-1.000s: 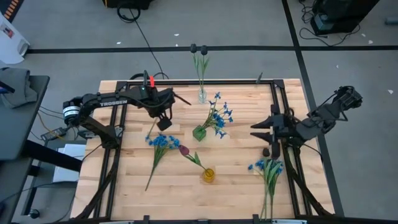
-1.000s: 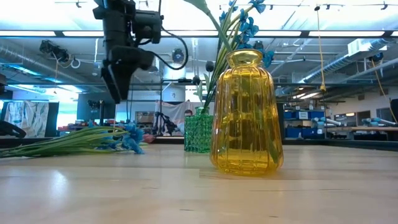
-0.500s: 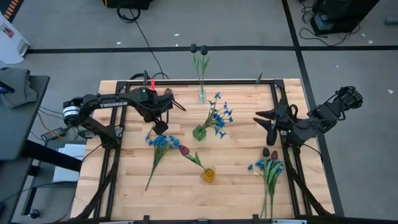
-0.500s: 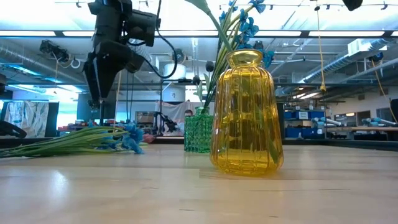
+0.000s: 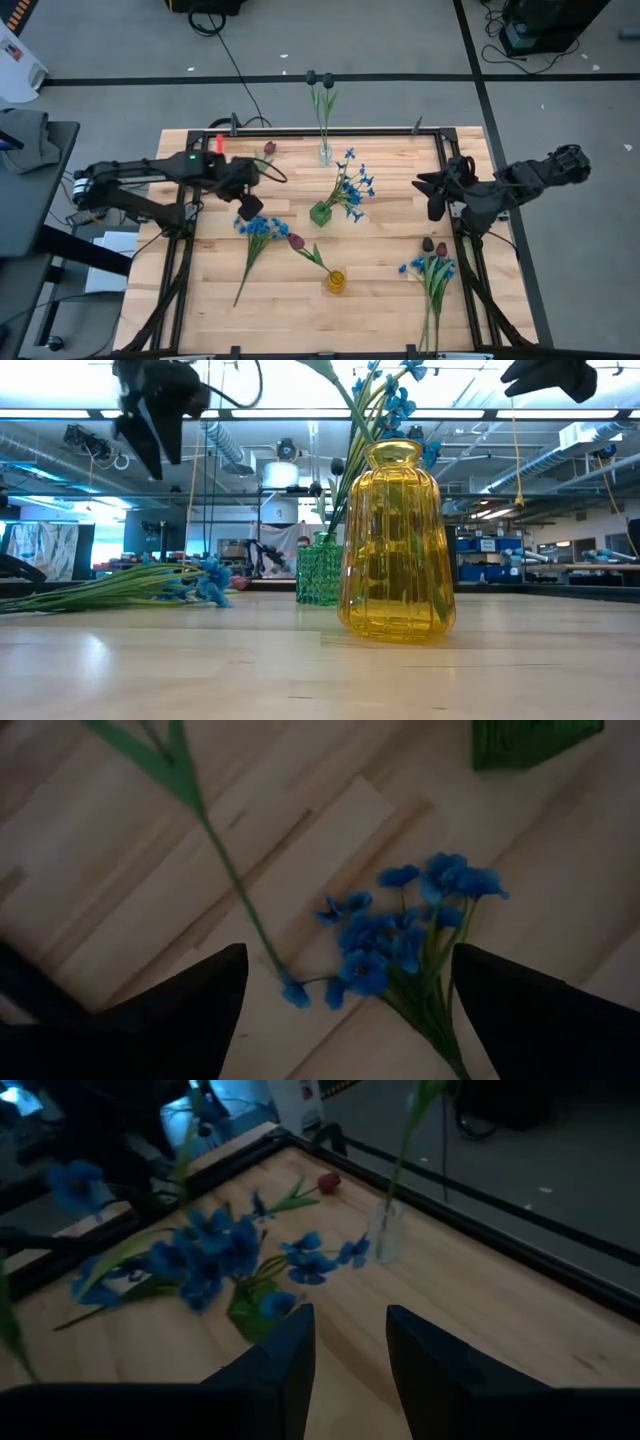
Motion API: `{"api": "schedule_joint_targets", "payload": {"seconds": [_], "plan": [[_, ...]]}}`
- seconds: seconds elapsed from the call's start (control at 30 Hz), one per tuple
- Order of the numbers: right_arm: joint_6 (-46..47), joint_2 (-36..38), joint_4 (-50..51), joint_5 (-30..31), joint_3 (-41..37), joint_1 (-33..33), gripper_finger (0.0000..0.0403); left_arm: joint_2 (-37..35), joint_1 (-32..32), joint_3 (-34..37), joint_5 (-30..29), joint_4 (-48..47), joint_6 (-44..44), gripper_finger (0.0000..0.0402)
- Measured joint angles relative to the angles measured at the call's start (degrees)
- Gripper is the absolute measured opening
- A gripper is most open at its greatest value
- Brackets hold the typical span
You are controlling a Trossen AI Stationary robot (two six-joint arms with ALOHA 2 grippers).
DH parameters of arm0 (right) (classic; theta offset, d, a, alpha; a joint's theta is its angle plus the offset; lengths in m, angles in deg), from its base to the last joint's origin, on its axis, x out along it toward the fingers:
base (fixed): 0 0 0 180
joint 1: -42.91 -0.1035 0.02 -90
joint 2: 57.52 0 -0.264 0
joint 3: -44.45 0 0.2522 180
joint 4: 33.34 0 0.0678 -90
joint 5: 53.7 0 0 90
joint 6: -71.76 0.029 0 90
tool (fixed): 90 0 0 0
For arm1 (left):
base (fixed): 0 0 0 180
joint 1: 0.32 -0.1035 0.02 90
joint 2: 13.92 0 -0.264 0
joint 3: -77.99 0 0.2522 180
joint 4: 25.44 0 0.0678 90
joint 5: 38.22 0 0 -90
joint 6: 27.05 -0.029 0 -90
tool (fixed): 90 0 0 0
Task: Sort flowers into vase by color
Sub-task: Put the right blue flowers into the green vase
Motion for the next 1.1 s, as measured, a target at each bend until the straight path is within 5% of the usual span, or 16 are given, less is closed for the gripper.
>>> {"api": "schedule_joint_targets", "payload": {"seconds": [0.23,0.6,1.1], "plan": [[4.93,0.71,4.11,-5.5,0.02,5.56,0.0135,-3.82,2.99,0.0,-2.07,-1.28,7.0,0.0355],[42.26,-5.05,24.79,-41.17,0.02,9.22,0.0135,-3.86,5.4,0.0,-3.4,-0.69,11.23,0.0355],[59.1,-19.54,18.45,-52.14,-4.87,5.63,0.0135,-3.86,5.4,0.0,-11.4,-0.7,15.57,0.0355]]}}
